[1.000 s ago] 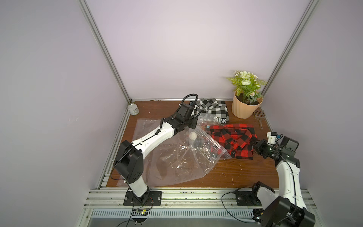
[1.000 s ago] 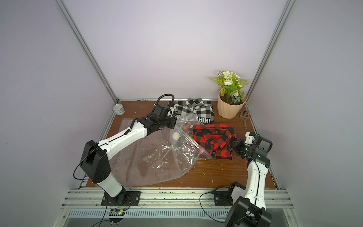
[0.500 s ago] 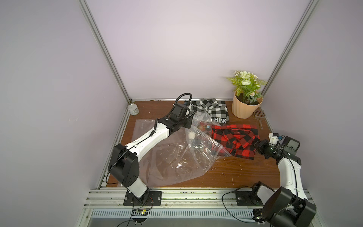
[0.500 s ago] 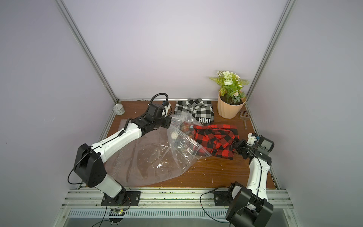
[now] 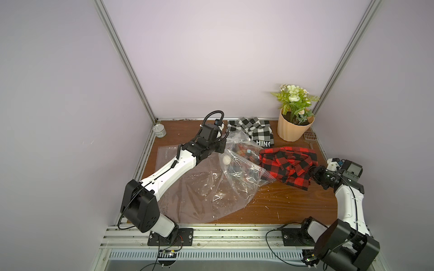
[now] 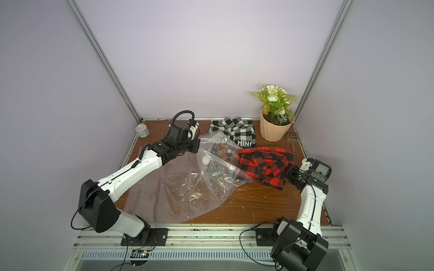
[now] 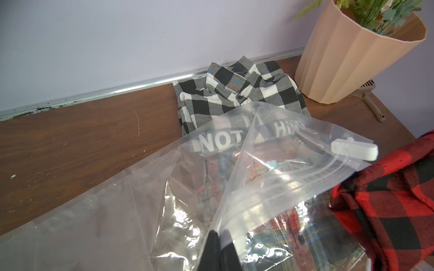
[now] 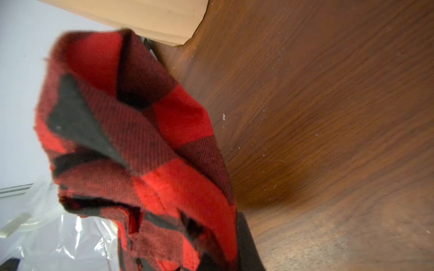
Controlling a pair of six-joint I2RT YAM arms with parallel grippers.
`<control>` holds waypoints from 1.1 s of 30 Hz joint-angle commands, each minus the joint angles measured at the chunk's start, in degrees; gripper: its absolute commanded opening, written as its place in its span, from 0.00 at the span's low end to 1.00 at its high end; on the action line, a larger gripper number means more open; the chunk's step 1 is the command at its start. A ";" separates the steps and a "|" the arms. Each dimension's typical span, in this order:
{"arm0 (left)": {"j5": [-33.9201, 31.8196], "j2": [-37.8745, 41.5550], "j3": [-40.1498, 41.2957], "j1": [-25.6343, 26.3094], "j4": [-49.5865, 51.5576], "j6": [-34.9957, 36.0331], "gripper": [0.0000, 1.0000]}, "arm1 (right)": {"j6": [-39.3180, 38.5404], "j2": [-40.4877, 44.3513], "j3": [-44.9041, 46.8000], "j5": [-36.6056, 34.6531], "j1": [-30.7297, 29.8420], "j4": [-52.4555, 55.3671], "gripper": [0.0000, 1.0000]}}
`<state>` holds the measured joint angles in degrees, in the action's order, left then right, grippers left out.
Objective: Take the shirt out of the vacuum bag
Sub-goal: Place the shirt at the center of the board.
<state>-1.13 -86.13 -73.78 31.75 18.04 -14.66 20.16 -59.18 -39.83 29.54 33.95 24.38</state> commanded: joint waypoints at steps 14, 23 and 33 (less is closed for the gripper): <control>-0.74 7.98 0.16 -3.35 -0.55 0.99 0.01 | -5.55 -4.93 -5.75 -19.65 -1.08 3.58 0.00; 1.28 8.17 -0.06 -3.36 -1.86 0.49 0.00 | -6.03 -8.11 -9.39 -22.33 -2.06 2.71 0.00; 7.15 7.04 0.12 -3.29 -3.49 -0.13 0.01 | -6.25 -15.79 -11.72 -24.43 -8.46 -0.14 0.00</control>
<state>3.01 -78.72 -72.99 28.88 17.37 -14.46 14.52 -74.50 -49.19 6.44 27.24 26.04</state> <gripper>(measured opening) 0.045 0.079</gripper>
